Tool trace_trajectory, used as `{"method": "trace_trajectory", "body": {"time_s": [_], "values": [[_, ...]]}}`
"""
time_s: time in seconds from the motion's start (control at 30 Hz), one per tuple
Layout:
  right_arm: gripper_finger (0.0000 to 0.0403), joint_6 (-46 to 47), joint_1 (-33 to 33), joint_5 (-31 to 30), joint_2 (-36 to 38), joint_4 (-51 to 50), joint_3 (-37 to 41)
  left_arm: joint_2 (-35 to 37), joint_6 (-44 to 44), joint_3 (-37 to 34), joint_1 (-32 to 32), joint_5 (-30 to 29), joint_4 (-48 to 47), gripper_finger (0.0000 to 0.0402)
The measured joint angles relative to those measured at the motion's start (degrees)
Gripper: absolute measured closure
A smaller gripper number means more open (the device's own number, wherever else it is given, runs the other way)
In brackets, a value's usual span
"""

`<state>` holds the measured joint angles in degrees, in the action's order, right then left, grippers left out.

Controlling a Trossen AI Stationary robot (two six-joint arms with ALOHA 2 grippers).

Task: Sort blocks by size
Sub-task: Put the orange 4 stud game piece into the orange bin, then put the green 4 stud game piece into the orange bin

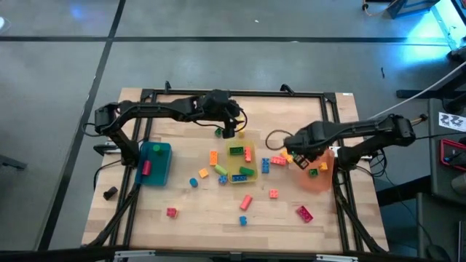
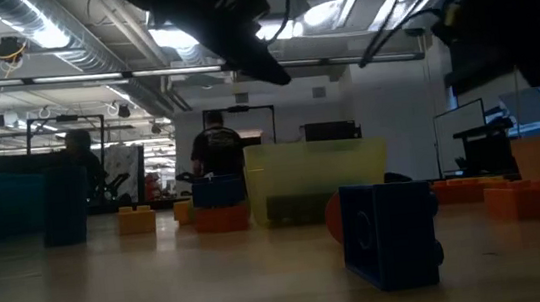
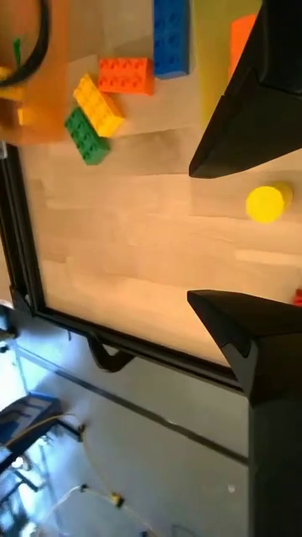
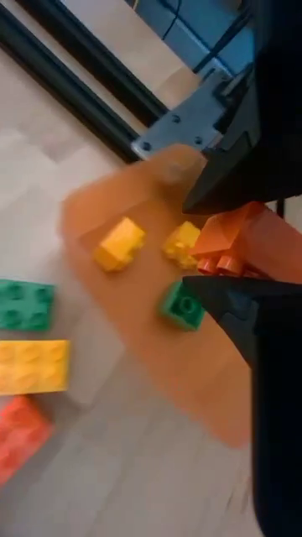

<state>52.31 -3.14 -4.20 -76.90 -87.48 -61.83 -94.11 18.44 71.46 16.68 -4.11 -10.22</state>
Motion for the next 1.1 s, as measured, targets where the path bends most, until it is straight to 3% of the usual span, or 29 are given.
{"method": "trace_trajectory", "body": {"time_s": [0.3, 0.57, 0.77, 1.1], "values": [[0.0282, 1.65, -4.54, 0.84, -0.07, 0.95, 5.16, 0.00, -0.75, 0.00, 2.37, -0.02, -0.01, 0.0186], [0.0223, 1.64, -4.39, 0.84, -0.11, 0.99, 5.84, 0.00, -0.95, 0.00, 2.61, -0.01, -2.81, 0.0186], [0.0182, 1.47, -4.39, 0.84, -0.11, 1.01, 5.84, 0.73, 1.05, 0.00, 4.18, 0.04, -8.10, 0.0186], [0.0176, -5.61, -4.37, 0.44, -0.11, 1.02, 2.97, -1.65, -2.35, -0.57, 12.80, 1.51, -24.17, 0.0186]]}}
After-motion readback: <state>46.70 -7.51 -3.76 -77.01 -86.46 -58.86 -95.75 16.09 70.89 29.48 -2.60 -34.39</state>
